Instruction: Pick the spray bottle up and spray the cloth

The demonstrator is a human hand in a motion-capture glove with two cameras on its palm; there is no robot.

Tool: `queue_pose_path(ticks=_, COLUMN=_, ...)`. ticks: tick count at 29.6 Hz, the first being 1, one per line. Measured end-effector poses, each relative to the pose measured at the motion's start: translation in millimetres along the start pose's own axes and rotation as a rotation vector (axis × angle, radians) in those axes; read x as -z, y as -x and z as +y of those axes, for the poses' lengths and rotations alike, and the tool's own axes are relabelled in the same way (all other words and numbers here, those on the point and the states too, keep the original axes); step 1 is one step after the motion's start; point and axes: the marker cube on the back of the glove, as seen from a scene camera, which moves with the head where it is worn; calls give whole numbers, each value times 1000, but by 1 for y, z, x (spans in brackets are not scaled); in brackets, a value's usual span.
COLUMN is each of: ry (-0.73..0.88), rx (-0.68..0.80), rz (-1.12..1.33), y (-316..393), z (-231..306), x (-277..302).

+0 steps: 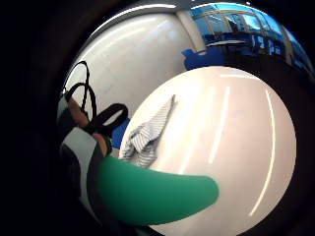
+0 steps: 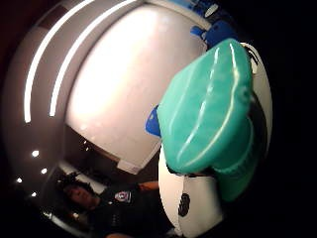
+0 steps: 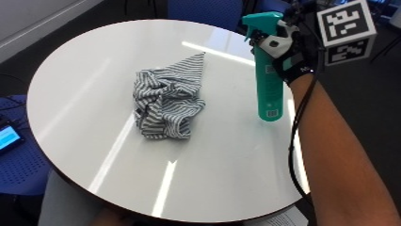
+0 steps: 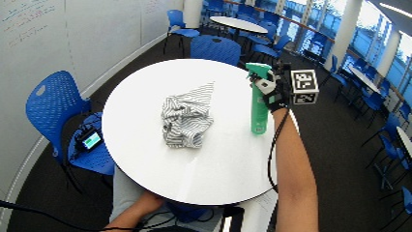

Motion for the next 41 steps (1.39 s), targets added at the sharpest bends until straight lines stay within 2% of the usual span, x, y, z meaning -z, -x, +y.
queue_pose_path(ticks=6, ry=162, rx=95, rz=145, y=34, z=-10, x=-28)
queue_pose_path(ticks=26, ry=449, rx=278, rz=610, y=90, z=-14, x=-86)
queue_pose_path(ticks=41, ry=712, rx=330, rz=992, y=52, z=26, x=-143)
